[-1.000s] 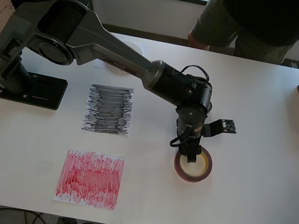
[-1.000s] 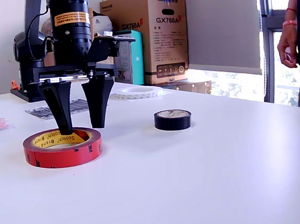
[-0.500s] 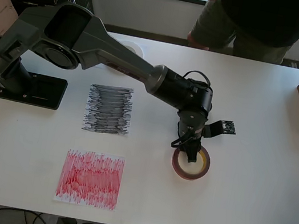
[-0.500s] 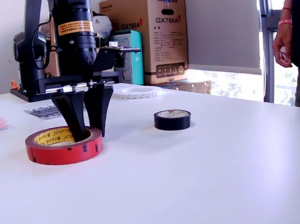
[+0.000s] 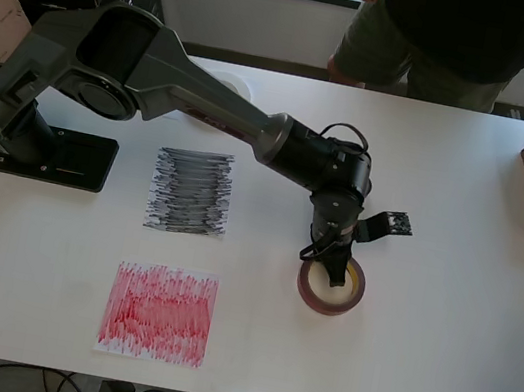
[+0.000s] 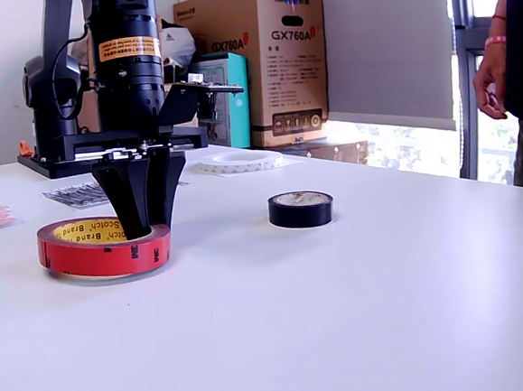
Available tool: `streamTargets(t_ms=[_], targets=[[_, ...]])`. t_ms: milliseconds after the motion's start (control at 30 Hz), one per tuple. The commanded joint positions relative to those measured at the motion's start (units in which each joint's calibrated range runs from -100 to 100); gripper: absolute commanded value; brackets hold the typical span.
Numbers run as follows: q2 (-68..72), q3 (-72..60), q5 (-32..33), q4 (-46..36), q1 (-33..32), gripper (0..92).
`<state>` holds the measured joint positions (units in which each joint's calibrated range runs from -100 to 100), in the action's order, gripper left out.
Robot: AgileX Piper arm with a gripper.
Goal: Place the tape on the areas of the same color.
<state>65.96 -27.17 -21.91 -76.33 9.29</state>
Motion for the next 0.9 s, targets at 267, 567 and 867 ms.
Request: streamTargets(t_ms=[267,567,867], targets=[[-29.7,23.7,-5.0,-0.7,-3.9,0.0],[-50.1,51.8,-11.8,11.4,-1.6,0.0],[-60.3,64.6,-16.0,16.5,5.5,0.0]])
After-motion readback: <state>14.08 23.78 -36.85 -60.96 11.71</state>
